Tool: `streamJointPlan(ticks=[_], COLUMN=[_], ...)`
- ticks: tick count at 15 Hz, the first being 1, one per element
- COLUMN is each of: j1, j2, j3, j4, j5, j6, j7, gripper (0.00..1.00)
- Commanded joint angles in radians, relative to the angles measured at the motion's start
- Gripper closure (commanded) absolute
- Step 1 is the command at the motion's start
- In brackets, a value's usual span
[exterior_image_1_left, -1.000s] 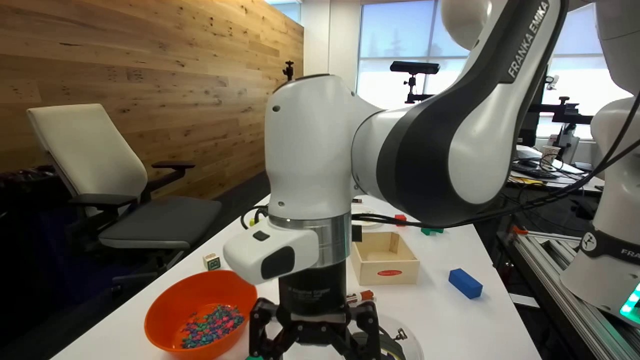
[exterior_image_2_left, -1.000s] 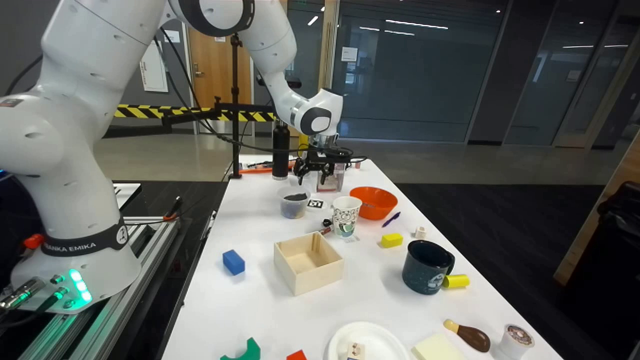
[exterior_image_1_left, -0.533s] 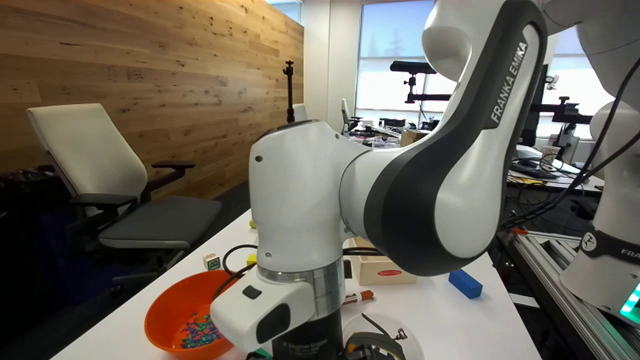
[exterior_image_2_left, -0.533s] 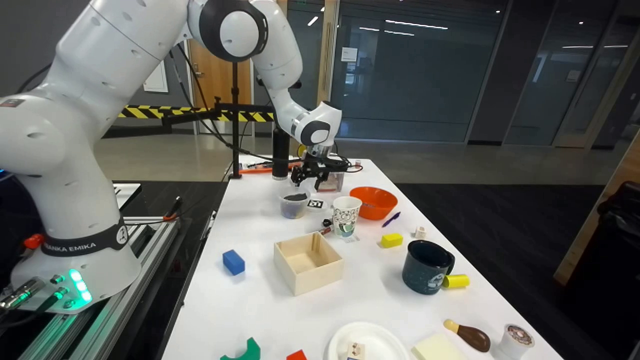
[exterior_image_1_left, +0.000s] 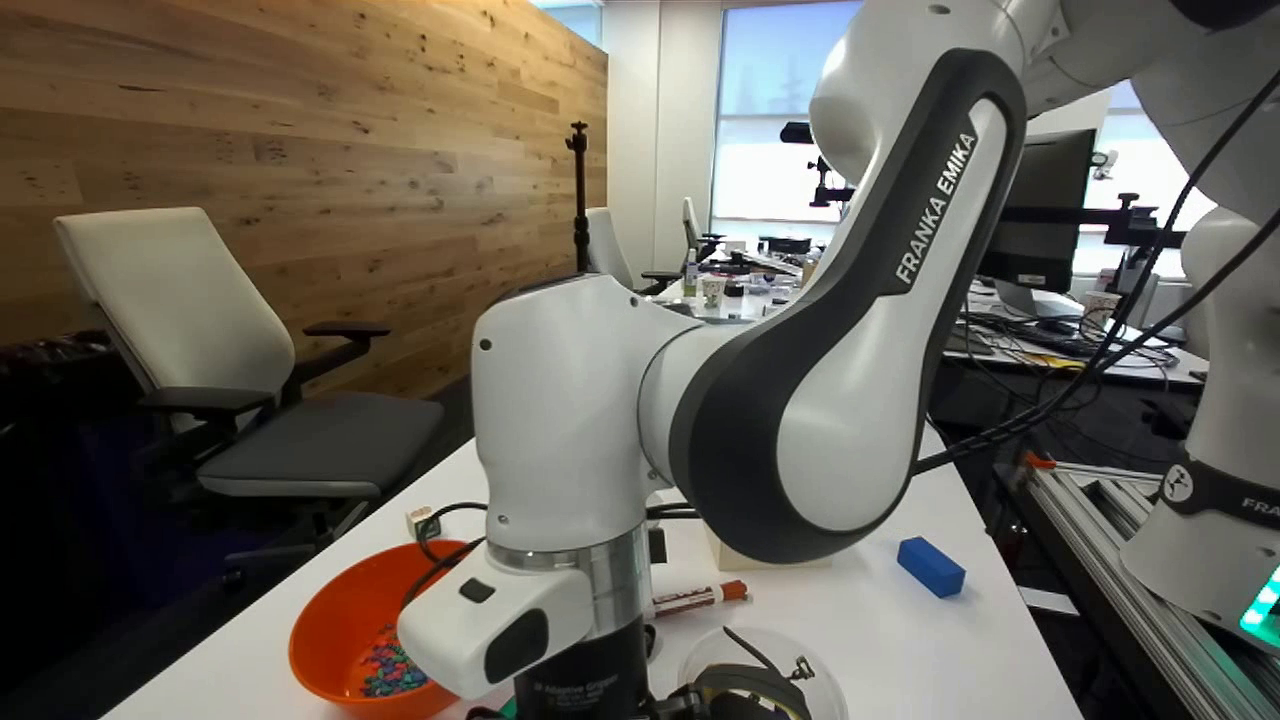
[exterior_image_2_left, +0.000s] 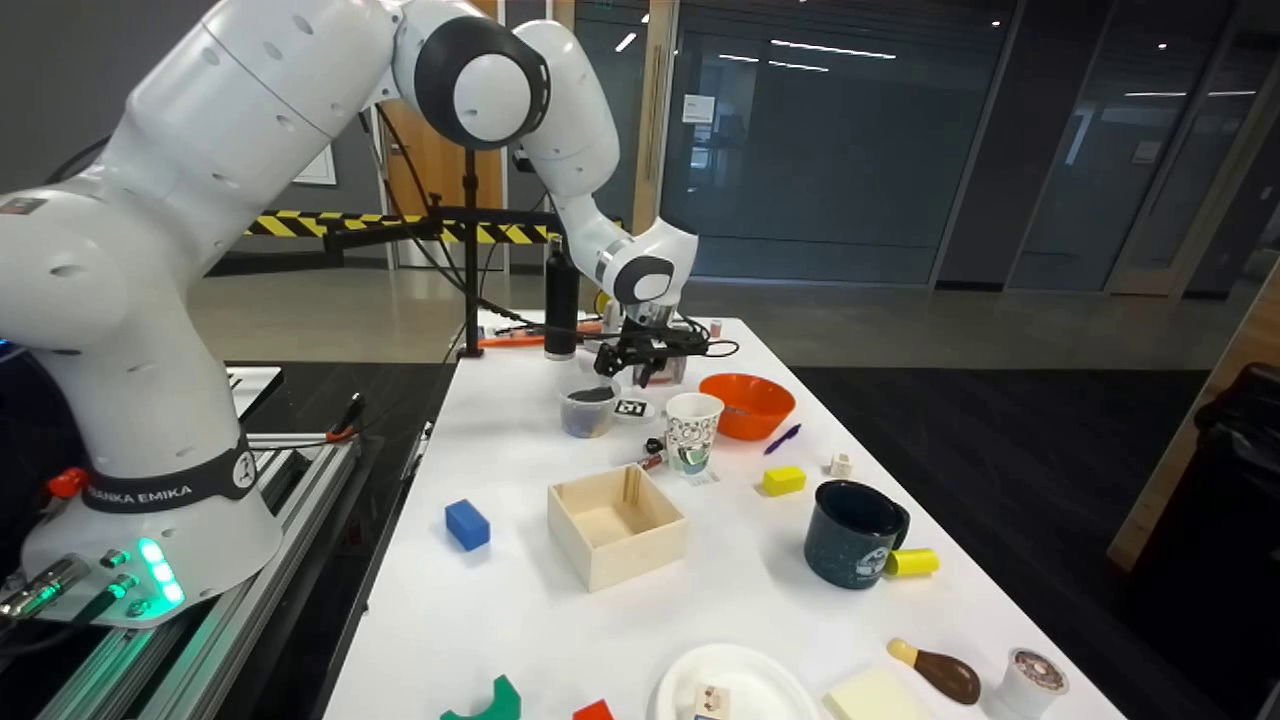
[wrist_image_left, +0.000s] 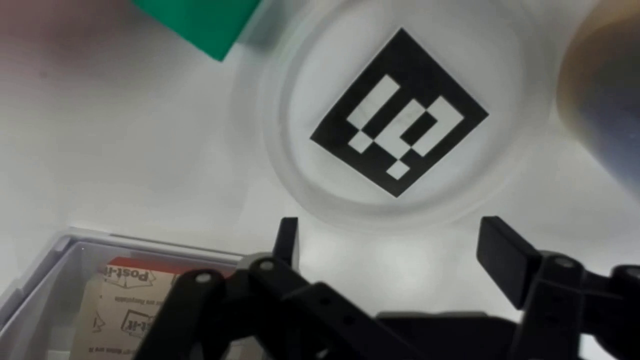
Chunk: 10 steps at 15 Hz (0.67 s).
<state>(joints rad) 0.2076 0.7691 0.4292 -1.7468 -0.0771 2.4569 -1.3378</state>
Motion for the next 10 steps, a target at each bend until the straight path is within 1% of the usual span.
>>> streamJointPlan(ticks=[1,6,8,10], j1=[0.011,0.049,0.061,0.067], j2=[0.031,0.01,0.015,0.023], j3=[-0.022,-0.082,-0.094,-0.098], j4=[0.07,0.142,0.168,0.181], j5=[-0.004,-0.046,-0.051,-0.048], j6=[-0.053,-0.152,-0.186,-0.204], j7=[-0.014,0.005,0.008,0.005], gripper=[0.08,0.07,0.08,0.11])
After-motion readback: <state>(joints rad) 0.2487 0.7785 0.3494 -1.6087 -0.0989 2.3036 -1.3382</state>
